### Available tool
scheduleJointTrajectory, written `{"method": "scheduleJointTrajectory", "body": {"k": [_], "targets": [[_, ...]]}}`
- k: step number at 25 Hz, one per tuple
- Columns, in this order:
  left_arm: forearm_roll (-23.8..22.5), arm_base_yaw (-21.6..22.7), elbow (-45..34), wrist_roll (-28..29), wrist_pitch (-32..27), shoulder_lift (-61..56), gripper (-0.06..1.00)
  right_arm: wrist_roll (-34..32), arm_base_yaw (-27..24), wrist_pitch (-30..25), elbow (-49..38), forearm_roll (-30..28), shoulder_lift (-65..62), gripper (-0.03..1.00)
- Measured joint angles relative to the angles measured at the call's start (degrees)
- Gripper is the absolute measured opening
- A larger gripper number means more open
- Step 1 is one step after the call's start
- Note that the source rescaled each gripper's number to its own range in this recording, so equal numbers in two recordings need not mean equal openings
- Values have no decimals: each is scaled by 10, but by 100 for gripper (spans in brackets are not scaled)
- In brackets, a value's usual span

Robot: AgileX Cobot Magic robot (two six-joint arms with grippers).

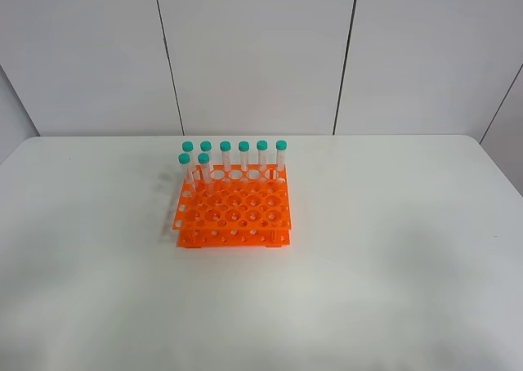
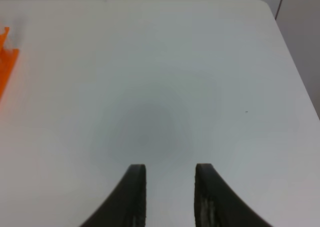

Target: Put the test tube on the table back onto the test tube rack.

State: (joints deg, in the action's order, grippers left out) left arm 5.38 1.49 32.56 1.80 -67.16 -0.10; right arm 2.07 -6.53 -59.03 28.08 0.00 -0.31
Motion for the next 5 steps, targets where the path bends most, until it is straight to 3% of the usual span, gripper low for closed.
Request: {"method": "scheduleJointTrajectory", "body": {"k": [5], "targets": [[0, 0, 0, 0, 0, 0, 95, 0, 0, 0, 0, 0, 0, 36]]}}
